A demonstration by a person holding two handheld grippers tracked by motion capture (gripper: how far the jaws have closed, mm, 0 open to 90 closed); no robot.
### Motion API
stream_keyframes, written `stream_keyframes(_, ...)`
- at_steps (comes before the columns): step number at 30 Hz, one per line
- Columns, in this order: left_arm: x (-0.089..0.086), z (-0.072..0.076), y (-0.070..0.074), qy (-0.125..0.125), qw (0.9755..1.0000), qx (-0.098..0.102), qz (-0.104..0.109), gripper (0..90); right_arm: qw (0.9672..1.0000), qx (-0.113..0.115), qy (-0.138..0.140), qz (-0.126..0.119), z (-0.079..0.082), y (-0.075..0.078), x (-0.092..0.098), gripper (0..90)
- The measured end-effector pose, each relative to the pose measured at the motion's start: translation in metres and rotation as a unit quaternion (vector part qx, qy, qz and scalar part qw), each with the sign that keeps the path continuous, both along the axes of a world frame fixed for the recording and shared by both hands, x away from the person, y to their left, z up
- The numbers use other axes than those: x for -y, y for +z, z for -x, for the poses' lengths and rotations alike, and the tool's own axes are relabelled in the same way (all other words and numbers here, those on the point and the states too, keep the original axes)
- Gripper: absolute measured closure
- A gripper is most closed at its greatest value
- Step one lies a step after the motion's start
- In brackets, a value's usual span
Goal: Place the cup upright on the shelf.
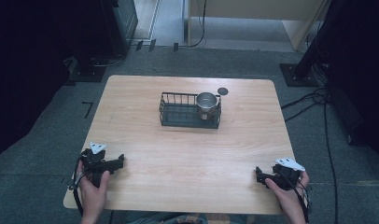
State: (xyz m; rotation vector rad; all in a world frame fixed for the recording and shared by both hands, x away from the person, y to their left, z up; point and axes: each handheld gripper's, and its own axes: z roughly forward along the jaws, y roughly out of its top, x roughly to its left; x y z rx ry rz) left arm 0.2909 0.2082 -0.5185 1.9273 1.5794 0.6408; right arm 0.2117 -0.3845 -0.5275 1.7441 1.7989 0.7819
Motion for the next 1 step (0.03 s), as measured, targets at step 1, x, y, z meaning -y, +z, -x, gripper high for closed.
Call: stream_keyframes(1, 0.0, 0.0, 0.0, 0.0, 1.0, 0.0, 0.0, 0.0, 1.0, 0.0, -0.001, 0.001, 0.0002, 0.0, -0.0003, 0.0)
